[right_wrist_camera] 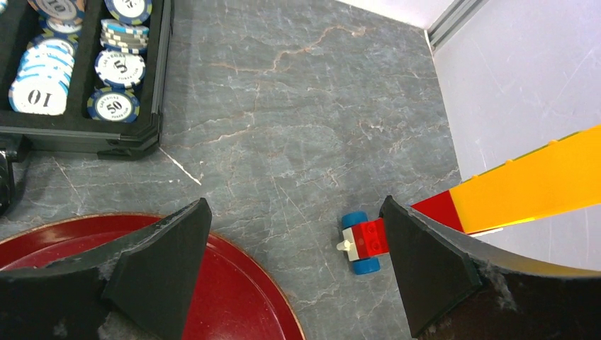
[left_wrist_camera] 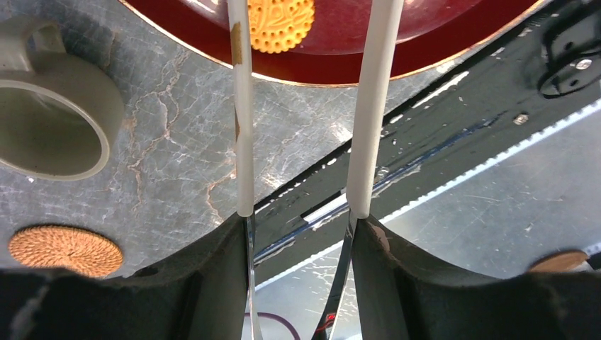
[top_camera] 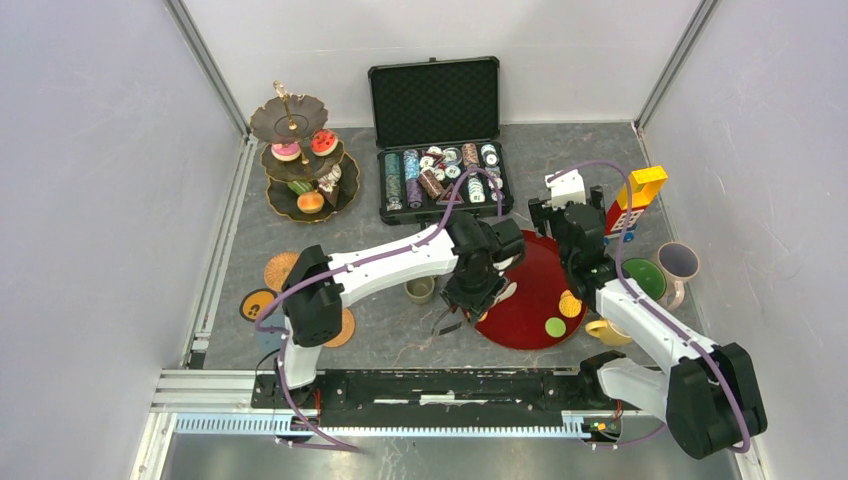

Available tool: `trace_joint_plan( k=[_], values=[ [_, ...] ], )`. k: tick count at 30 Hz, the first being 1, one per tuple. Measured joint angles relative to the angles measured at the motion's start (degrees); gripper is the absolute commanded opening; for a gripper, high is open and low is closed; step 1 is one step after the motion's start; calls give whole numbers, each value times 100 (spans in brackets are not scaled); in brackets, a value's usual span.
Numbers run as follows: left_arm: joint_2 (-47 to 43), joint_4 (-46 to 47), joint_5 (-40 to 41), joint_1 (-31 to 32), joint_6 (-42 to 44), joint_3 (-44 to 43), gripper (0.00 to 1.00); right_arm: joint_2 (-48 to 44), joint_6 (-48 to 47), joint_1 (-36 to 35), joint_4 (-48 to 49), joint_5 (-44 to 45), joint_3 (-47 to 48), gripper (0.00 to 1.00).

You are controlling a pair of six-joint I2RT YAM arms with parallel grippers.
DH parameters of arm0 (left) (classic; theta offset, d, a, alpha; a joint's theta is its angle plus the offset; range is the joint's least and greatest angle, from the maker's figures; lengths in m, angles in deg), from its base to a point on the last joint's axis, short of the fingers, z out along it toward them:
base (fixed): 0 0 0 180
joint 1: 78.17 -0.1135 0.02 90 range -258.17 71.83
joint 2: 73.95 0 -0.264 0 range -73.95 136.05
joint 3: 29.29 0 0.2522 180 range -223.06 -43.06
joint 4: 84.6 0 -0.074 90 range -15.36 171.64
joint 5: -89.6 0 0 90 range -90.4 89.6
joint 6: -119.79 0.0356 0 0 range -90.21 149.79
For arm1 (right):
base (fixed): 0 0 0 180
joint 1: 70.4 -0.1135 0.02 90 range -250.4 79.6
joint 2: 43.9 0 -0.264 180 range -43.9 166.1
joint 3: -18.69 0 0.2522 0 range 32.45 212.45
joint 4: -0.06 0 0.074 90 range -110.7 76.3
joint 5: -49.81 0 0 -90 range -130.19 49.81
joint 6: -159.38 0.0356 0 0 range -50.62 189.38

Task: Serve the afternoon tea
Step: Pick up the desert from the tray.

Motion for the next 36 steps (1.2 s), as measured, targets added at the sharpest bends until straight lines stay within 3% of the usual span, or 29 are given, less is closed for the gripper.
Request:
trace_joint_plan(
  k=[12,36],
  values=[
    [400,-560,389,181,2,-87,57,-184,-44,0,61,-48,-2,98],
    [597,-1069,413,271,236,-188,62,-81,-42,0,173,-197,-2,98]
  ],
)
